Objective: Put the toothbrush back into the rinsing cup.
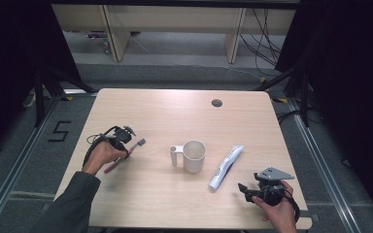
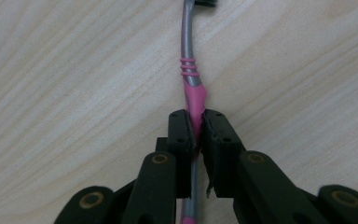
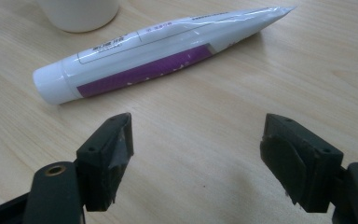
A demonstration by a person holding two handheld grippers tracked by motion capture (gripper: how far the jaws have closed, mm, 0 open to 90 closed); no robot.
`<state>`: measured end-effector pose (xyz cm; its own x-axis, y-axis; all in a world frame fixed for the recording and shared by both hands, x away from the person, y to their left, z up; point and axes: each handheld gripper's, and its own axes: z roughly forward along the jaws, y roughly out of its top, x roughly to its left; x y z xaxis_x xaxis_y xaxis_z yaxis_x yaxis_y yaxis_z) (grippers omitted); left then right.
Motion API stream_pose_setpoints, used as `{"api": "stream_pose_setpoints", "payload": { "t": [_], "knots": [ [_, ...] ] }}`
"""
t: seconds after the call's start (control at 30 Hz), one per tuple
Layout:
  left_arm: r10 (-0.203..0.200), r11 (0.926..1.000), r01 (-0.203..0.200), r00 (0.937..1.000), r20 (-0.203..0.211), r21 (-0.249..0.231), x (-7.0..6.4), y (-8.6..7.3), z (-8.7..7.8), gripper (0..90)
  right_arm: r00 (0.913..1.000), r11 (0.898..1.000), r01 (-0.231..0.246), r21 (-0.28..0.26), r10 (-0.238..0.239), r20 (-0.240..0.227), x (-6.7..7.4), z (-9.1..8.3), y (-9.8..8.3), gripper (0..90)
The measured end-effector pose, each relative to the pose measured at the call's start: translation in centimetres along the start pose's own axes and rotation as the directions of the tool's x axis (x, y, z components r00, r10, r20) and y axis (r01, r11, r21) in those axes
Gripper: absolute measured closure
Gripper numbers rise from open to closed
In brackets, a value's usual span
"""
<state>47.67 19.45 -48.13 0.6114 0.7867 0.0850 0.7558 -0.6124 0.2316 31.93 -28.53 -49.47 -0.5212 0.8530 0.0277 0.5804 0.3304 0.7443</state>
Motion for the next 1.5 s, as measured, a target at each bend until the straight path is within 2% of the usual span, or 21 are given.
{"api": "stream_pose_setpoints", "payload": {
  "t": [0.03, 0.07, 0.1, 0.13, 0.17, 0.2, 0.3, 0.33, 0.6, 0.7, 0.8, 0.9, 0.97, 1.03, 1.1, 1.13, 1.23, 1.3, 1.43, 1.47, 1.5],
  "knots": [
    [-0.007, 1.0, 0.007, 1.0, -0.006, -0.002, -0.1, 0.1, 0.1, 81.1, 1.0, 1.0, 0.0, 0.0, 0.0, -0.001, 0.0, 0.0, 0.0, 26.2],
    [0.03, 0.9995, -0.03, 0.9995, -0.014, 0.006, 0.0, 0.2, 0.1, 81.2, 1.0, 1.0, -0.005, 0.003, 0.005, -0.003, 0.0, 0.0, 0.0, 26.3],
    [0.017, 0.9998, -0.017, 0.9997, -0.015, 0.005, -0.3, 0.2, 0.2, 81.2, 0.9991, 0.999, -0.043, 0.021, 0.043, -0.007, 0.3, -0.1, 0.0, 26.3],
    [0.058, 0.9982, -0.058, 0.9981, -0.023, 0.018, -0.1, 0.4, 0.1, 81.2, 1.0, 1.0, -0.006, 0.006, 0.006, -0.008, 0.0, 0.0, 0.0, 26.2],
    [0.05, 0.9984, -0.049, 0.9985, -0.023, 0.027, -0.3, 0.4, 0.2, 81.3, 1.0, 1.0, -0.001, 0.001, 0.001, -0.001, 0.0, 0.0, 0.0, 26.3],
    [0.087, 0.9959, -0.086, 0.9954, -0.04, 0.028, -0.3, 0.6, 0.2, 81.3, 1.0, 1.0, 0.0, 0.0, 0.0, -0.002, 0.0, 0.0, 0.0, 26.2],
    [0.117, 0.9928, -0.115, 0.9918, -0.052, 0.034, -0.6, 0.7, 0.1, 81.4, 1.0, 1.0, 0.0, 0.0, 0.0, -0.002, 0.0, 0.0, 0.0, 26.2],
    [0.124, 0.9921, -0.123, 0.9914, -0.042, 0.026, -0.6, 0.6, 0.1, 81.4, 0.9995, 0.999, -0.032, 0.008, 0.032, -0.003, 0.3, -0.1, 0.0, 26.2],
    [0.125, 0.9902, -0.127, 0.9912, -0.043, -0.057, -0.5, 0.3, -1.2, 81.5, 0.9998, 1.0, -0.021, -0.001, 0.021, 0.0, 0.2, -0.1, 0.0, 26.2],
    [0.162, 0.9802, -0.169, 0.9845, -0.066, -0.103, -0.3, 0.2, -2.0, 82.4, 0.9996, 1.0, -0.028, 0.002, 0.028, -0.003, 0.2, -0.1, 0.0, 26.2],
    [0.157, 0.9782, -0.161, 0.9868, -0.04, -0.132, -0.4, 0.0, -2.4, 82.4, 0.9994, 0.999, -0.033, 0.005, 0.033, -0.005, 0.2, -0.1, 0.0, 26.2],
    [0.136, 0.9814, -0.138, 0.9904, -0.026, -0.133, -0.7, -0.1, -2.8, 82.4, 0.9996, 1.0, -0.027, -0.007, 0.027, -0.004, 0.2, -0.1, 0.0, 26.2],
    [0.136, 0.9775, -0.139, 0.9903, -0.029, -0.159, -0.8, -0.2, -3.2, 82.4, 1.0, 1.0, 0.004, -0.015, -0.004, 0.005, -0.1, -0.1, 0.0, 26.3],
    [0.139, 0.9739, -0.142, 0.9898, -0.032, -0.177, -0.9, -0.3, -3.7, 82.4, 0.9998, 1.0, -0.017, -0.005, 0.017, -0.015, 0.0, 0.0, 0.0, 26.3],
    [0.136, 0.9695, -0.139, 0.9903, -0.028, -0.202, -0.8, -0.4, -4.3, 82.4, 0.9999, 1.0, 0.005, -0.017, -0.005, 0.009, -0.1, -0.1, 0.0, 26.3],
    [0.128, 0.968, -0.13, 0.9915, -0.023, -0.215, -0.8, -0.5, -4.6, 82.4, 0.9999, 1.0, -0.016, -0.012, 0.016, 0.006, 0.0, -0.1, 0.0, 26.3],
    [0.1, 0.9552, -0.095, 0.995, 0.002, -0.28, -0.7, -0.8, -5.4, 82.4, 0.9996, 1.0, -0.027, -0.009, 0.027, 0.005, 0.1, -0.1, 0.0, 26.2],
    [0.094, 0.9361, -0.083, 0.9954, 0.015, -0.342, -0.7, -1.1, -6.0, 82.4, 0.9994, 0.999, -0.035, -0.007, 0.035, 0.001, 0.1, -0.2, 0.0, 26.3],
    [0.078, 0.8963, -0.048, 0.9957, 0.05, -0.441, -0.9, -1.8, -7.1, 82.3, 0.9999, 1.0, 0.002, -0.024, -0.001, 0.014, -0.2, -0.2, 0.0, 26.3],
    [0.065, 0.8812, -0.024, 0.9953, 0.072, -0.472, -1.0, -1.9, -7.0, 82.3, 0.9999, 1.0, -0.001, -0.022, 0.001, 0.015, -0.1, -0.2, 0.0, 26.3],
    [0.06, 0.8735, -0.01, 0.9943, 0.088, -0.487, -1.1, -2.1, -7.1, 82.4, 1.0, 1.0, -0.004, -0.023, 0.004, 0.008, -0.1, -0.1, 0.0, 26.2]
  ]
}}
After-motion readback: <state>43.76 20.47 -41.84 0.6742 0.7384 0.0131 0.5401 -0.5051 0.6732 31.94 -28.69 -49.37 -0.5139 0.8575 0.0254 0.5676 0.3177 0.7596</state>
